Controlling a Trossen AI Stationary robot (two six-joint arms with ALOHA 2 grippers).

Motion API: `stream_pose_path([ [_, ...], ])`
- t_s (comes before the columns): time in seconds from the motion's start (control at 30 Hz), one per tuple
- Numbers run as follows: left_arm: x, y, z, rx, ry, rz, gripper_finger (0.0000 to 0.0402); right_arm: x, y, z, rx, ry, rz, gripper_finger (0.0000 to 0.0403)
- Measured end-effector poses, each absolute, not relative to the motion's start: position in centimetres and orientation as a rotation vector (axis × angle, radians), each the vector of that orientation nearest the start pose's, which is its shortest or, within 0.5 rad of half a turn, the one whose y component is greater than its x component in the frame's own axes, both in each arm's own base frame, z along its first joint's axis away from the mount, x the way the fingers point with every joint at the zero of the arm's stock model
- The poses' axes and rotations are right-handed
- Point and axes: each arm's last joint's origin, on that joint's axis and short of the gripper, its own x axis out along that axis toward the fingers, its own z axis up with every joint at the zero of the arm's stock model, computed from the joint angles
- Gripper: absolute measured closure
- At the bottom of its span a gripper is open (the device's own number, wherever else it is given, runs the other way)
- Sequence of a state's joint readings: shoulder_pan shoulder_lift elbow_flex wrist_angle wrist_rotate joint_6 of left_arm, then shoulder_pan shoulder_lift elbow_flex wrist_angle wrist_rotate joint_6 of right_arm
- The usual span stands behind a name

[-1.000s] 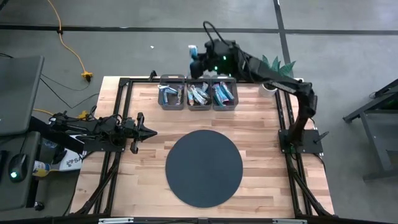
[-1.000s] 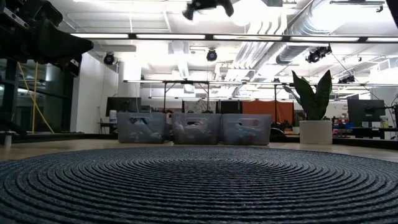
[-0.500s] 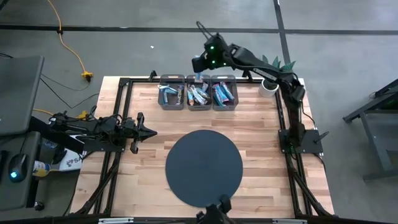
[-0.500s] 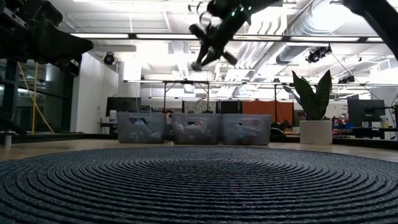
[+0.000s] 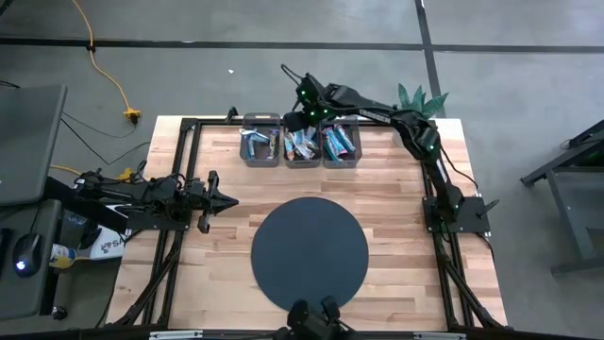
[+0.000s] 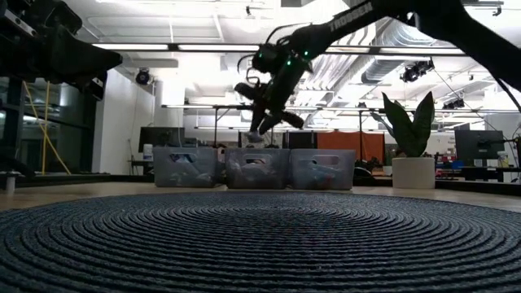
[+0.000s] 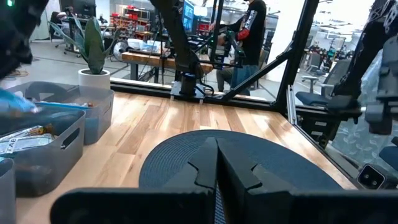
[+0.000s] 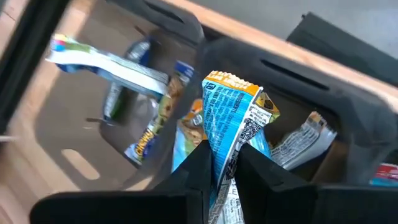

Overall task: Pick and place Granola Bars by type
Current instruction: Put the yellow granola bar into the middle black bin

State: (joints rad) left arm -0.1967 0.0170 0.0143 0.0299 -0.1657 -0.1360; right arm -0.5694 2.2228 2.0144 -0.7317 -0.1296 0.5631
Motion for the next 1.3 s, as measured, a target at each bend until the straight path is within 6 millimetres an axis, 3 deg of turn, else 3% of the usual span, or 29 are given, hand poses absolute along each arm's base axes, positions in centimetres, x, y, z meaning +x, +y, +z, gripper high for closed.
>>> stream_pose_path([
  [0.4,9.7,-1.4,17.0,-0.141,-0.024,-0.033,0.04,41.8,-27.1,20.7,0.903,0.829,-0.667,0.0357],
  [0.8,9.7,-1.4,17.0,-0.141,-0.024,-0.033,0.04,41.7,-27.4,20.3,0.947,0.836,-0.649,0.0353],
  [1.3,9.7,-1.4,17.0,-0.141,-0.024,-0.033,0.04,41.9,-27.4,20.7,0.979,0.811,-0.531,0.026],
])
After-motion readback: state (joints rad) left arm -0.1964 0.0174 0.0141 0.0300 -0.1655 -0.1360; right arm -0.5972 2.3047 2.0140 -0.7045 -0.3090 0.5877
